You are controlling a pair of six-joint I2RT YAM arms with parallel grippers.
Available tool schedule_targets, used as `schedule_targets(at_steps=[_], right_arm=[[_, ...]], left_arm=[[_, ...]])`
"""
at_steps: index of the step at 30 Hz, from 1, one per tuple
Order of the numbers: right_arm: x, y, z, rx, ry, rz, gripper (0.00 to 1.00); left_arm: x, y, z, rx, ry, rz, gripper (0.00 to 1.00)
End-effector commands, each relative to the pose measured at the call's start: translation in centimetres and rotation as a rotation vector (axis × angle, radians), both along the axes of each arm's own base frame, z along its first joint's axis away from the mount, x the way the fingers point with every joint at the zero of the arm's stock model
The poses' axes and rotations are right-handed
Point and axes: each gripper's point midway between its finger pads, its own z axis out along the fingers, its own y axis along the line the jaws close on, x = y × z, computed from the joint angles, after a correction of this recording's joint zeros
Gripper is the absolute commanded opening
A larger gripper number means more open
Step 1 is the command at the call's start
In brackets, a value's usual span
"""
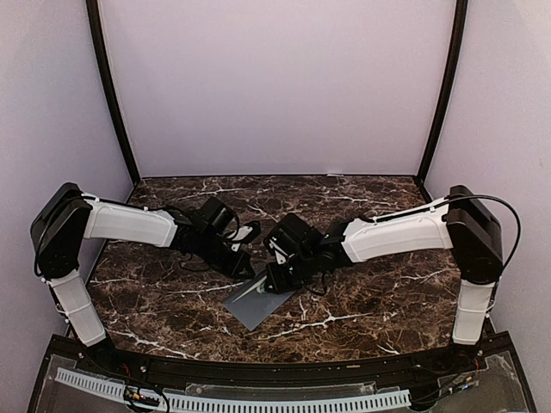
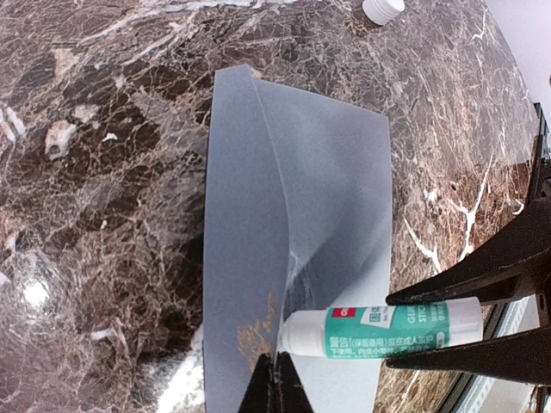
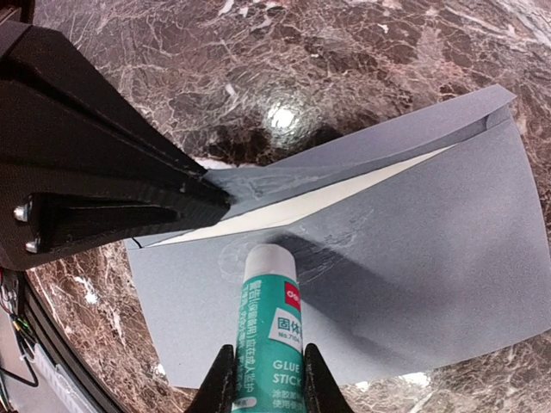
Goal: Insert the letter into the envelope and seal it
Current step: Paint the envelope at the center of the board.
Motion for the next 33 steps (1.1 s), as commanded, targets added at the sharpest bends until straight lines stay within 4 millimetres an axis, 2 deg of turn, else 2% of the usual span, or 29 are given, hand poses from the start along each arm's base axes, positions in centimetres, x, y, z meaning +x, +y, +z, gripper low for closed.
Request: schedule_targets(at_steps=[1,7,18,22,28,33], right_arm=[[0.7,-0.2,0.2,-0.042,-0.038,-0.034,0.0],[2.0,-2.5,-0.3,-0.116,-0.067,-0.085,0.0],[4.6,-4.2,-0.2,-0.121,-0.09,-0.143,0.0],[5.4,-4.1,0.3,-0.102,-0.099,-0.143,0.0],[6.1,-2.9,1.5,-0.064,-0.12,-0.117,0.0],[6.4,-3.0,1.0,-0.071,-0.118,-0.116,0.0]], left_arm=[[0.1,-0.2,0.6,-0.011,0.005,-0.003,0.0],[0.1,-0.1,0.7,-0.011,-0.006,-0.006,0.0],[0.0,-0.2,0.7,-0.016,-0.004,-0.015,0.0],[0.1,-0.2,0.8,-0.017,-0.006,-0.015,0.0],[0.1,-0.2,0.8,-0.016,-0.009,-0.014,0.0],[0.1,-0.2,0.8,-0.017,-0.008,-0.012,0.0]])
